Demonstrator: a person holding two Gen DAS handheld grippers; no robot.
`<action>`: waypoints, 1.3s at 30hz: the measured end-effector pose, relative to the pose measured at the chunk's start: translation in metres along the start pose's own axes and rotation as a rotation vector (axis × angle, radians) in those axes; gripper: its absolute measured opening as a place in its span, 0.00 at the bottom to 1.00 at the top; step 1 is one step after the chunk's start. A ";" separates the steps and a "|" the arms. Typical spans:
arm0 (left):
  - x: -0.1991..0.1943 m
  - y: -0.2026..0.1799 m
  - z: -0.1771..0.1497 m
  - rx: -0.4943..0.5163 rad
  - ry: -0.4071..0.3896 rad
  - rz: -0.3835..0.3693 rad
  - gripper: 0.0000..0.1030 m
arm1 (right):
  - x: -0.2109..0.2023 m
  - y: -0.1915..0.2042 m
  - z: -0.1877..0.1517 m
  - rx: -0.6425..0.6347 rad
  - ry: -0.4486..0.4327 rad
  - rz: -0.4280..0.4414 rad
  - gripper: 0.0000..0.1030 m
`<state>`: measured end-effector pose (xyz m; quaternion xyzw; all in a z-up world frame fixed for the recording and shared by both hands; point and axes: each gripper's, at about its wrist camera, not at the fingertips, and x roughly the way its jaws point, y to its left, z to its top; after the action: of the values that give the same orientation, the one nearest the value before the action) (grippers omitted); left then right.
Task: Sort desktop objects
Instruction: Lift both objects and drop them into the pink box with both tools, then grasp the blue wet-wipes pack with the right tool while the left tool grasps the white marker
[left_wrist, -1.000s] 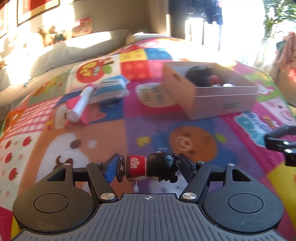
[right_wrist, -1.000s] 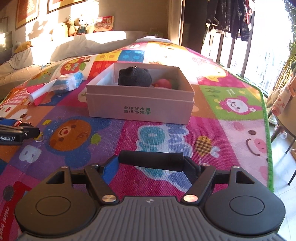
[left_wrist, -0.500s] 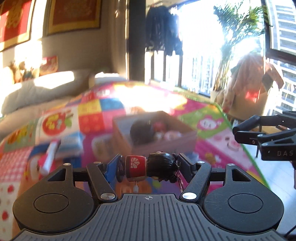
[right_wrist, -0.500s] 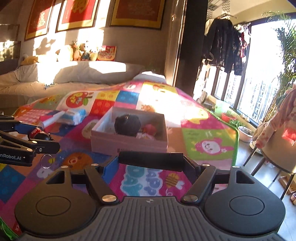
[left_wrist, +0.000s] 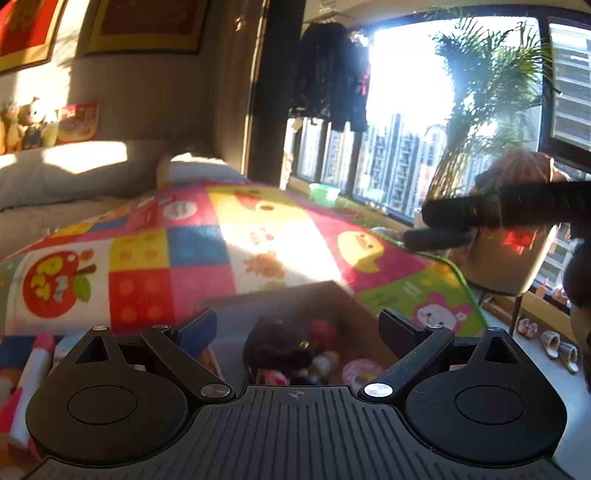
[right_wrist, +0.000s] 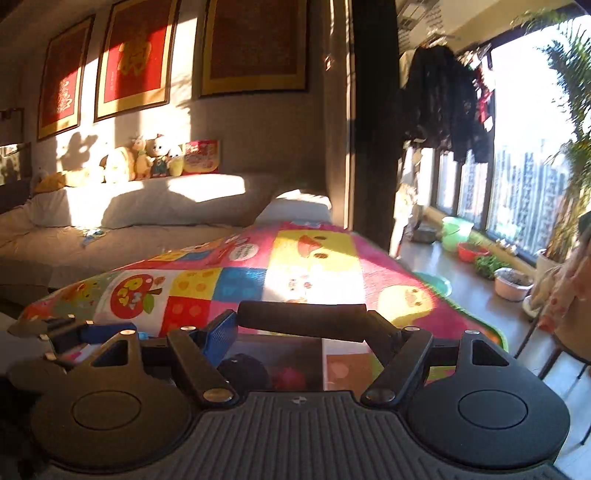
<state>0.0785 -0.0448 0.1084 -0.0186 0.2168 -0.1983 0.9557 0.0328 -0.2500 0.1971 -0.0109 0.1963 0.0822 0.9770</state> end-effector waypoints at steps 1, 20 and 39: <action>-0.002 0.007 -0.008 -0.006 0.013 0.007 0.95 | 0.016 -0.001 0.003 0.018 0.020 0.004 0.82; -0.095 0.132 -0.111 -0.165 0.102 0.441 0.98 | 0.073 0.061 -0.011 0.049 0.208 0.097 0.85; -0.108 0.156 -0.130 -0.359 0.036 0.369 0.99 | 0.300 0.268 -0.056 0.027 0.665 0.189 0.58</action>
<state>-0.0073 0.1474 0.0154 -0.1447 0.2652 0.0209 0.9531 0.2395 0.0580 0.0325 -0.0058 0.5052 0.1617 0.8477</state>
